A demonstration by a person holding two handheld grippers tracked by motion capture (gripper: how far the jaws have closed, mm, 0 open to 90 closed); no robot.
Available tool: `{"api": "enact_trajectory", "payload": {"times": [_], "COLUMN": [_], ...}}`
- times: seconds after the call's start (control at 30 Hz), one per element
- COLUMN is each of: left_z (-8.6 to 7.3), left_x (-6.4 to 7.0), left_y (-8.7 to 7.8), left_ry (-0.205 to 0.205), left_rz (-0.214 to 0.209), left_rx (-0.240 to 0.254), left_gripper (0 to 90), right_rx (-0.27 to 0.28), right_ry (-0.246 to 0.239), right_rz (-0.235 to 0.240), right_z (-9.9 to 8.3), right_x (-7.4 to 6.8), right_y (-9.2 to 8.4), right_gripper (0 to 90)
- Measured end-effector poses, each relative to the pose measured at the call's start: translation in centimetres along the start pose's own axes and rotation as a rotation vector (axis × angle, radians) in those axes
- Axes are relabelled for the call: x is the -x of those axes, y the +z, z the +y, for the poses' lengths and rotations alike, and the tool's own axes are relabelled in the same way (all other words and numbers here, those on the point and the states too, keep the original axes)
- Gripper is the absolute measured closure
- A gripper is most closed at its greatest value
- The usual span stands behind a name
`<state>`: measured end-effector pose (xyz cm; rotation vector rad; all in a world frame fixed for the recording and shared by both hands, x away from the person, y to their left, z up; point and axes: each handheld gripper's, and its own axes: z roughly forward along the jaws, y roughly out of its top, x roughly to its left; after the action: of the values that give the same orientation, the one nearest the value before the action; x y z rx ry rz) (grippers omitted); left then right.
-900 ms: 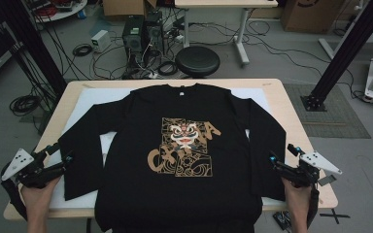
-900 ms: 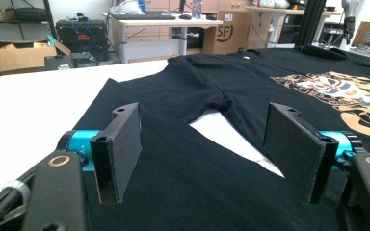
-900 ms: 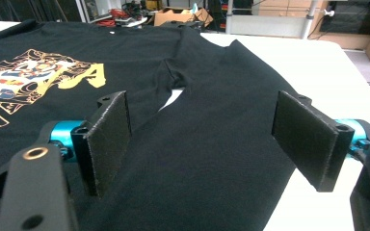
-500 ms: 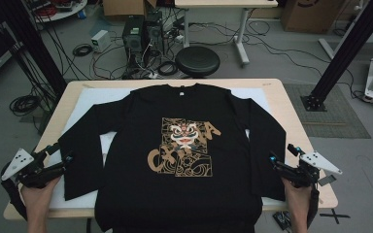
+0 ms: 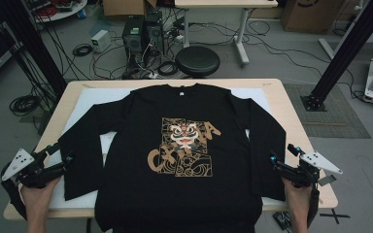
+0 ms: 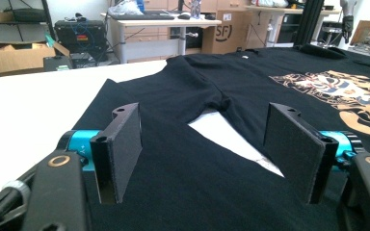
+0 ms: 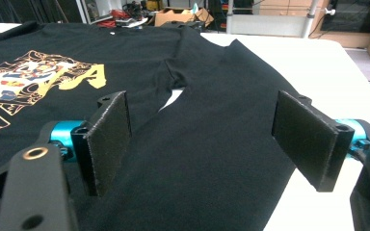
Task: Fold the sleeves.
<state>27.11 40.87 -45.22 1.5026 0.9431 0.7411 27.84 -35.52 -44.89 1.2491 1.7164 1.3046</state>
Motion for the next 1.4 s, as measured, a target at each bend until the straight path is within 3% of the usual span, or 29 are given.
{"api": "enact_trajectory", "payload": {"times": [0.2,0.37,0.5,0.53,0.7,0.83,1.0,1.1,1.4], "left_z": [0.0,0.1,0.3,1.0,2.6,3.0,2.3,1.7,-0.3], "left_x": [0.0,0.6,0.9,1.7,3.2,4.7,6.3,6.9,7.4], "left_y": [0.0,0.1,0.3,0.5,0.3,-0.3,-2.0,-2.9,-4.3], "left_ry": [0.006,0.043,0.039,0.017,0.063,0.099,0.133,0.158,0.16], "left_rz": [0.005,0.031,0.019,-0.037,-0.088,-0.133,-0.164,-0.159,-0.164], "left_rx": [0.0,-0.015,-0.041,-0.055,-0.072,-0.102,-0.157,-0.186,-0.299], "left_gripper": [29.6,29.6,29.7,29.7,29.8,30.0,31.7,33.3,37.1], "right_rx": [0.002,-0.003,-0.014,-0.014,-0.018,-0.02,-0.018,-0.027,-0.028], "right_ry": [-0.001,-0.002,0.002,0.002,0.013,0.002,-0.006,-0.004,-0.011], "right_rz": [0.0,-0.001,-0.008,-0.008,-0.001,-0.002,-0.004,-0.006,-0.011], "right_z": [0.0,0.0,0.0,0.0,0.1,0.1,0.1,0.1,0.1], "right_x": [0.0,-0.1,-0.2,-0.2,-0.1,-0.1,-0.1,-0.2,-0.2], "right_y": [0.0,0.0,0.0,0.0,0.1,0.1,0.2,0.2,0.2], "right_gripper": [21.9,21.9,21.9,21.9,21.9,21.9,22.0,21.9,22.0]}}
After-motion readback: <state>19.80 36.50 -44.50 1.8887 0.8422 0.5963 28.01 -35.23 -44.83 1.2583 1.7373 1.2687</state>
